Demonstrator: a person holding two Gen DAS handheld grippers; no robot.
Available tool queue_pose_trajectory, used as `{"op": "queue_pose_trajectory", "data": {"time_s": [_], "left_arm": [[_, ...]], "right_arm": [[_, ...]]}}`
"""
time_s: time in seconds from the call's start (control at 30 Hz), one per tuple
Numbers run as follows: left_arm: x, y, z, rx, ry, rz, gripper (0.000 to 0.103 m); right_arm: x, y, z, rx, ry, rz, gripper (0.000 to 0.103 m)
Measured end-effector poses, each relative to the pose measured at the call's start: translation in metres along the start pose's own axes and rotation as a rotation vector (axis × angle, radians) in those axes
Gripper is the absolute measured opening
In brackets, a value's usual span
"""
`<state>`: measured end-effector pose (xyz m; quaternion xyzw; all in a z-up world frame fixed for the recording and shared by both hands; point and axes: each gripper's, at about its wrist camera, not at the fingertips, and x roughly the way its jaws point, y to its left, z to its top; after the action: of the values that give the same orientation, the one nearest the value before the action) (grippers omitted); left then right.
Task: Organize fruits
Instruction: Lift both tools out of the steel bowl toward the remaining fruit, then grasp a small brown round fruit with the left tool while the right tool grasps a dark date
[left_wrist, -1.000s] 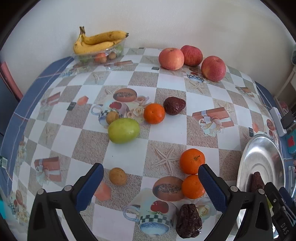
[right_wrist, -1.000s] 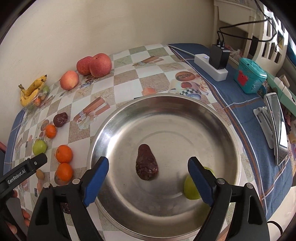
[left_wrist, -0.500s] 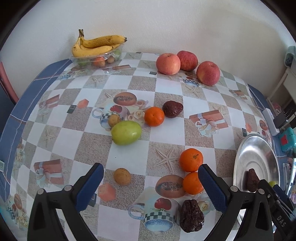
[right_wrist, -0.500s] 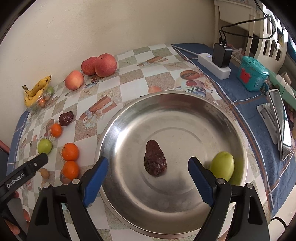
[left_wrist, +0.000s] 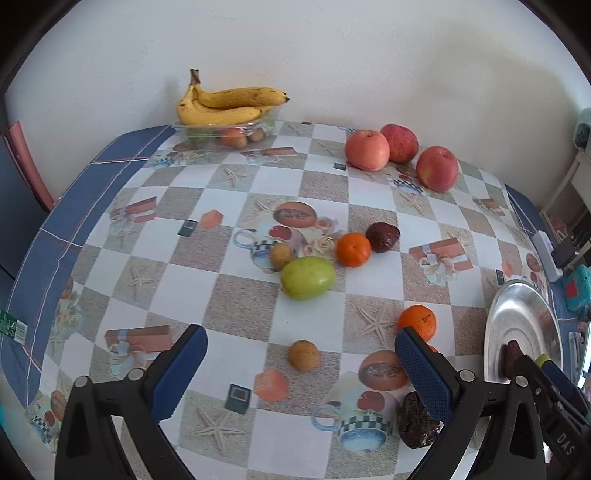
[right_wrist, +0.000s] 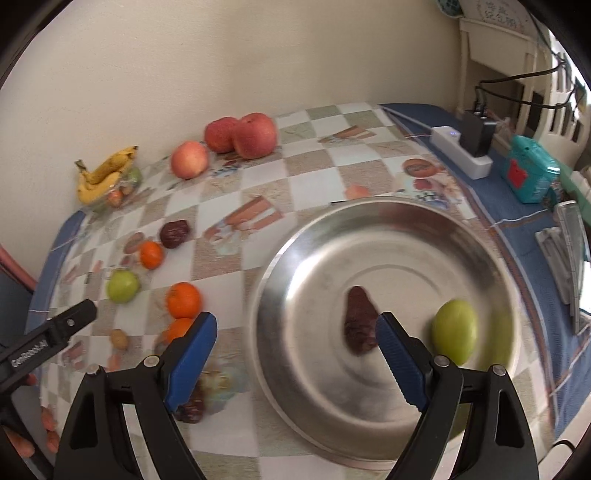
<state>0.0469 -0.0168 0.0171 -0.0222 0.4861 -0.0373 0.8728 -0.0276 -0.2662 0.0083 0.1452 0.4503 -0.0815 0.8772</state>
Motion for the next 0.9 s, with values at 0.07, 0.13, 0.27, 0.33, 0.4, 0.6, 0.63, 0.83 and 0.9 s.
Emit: {"op": "queue_pose_trajectory", "data": {"time_s": [0.07,0.13,0.27,0.33,0.4,0.6,0.63,0.83,0.9], "left_arm": [[-0.002,0.008,0.001,-0.019,-0.001,-0.016,0.102],[-0.003,0.016,0.002,-0.044,0.006,-0.035,0.100],[0.002,0.026,0.003,-0.075,0.031,-0.039,0.095],[0.007,0.029,0.002,-0.087,0.057,-0.054,0.093],[0.016,0.031,-0.001,-0.102,0.093,-0.075,0.092],[0.047,0.031,-0.008,-0.144,0.197,-0.105,0.081],[0.050,0.032,-0.008,-0.152,0.203,-0.110,0.081],[0.062,0.028,-0.009,-0.159,0.236,-0.131,0.066],[0.065,0.026,-0.010,-0.159,0.252,-0.144,0.058]], "right_arm": [[-0.001,0.012,-0.001,-0.023,-0.001,0.031,0.088],[-0.002,0.025,-0.002,-0.050,0.003,0.069,0.088],[0.001,0.053,-0.008,-0.112,0.036,0.112,0.085],[0.004,0.065,-0.011,-0.144,0.059,0.130,0.078],[0.008,0.073,-0.014,-0.162,0.082,0.140,0.072],[0.025,0.086,-0.027,-0.212,0.175,0.140,0.061],[0.029,0.086,-0.029,-0.210,0.200,0.138,0.059],[0.048,0.083,-0.038,-0.207,0.298,0.122,0.047],[0.050,0.083,-0.040,-0.207,0.313,0.126,0.044]]}}
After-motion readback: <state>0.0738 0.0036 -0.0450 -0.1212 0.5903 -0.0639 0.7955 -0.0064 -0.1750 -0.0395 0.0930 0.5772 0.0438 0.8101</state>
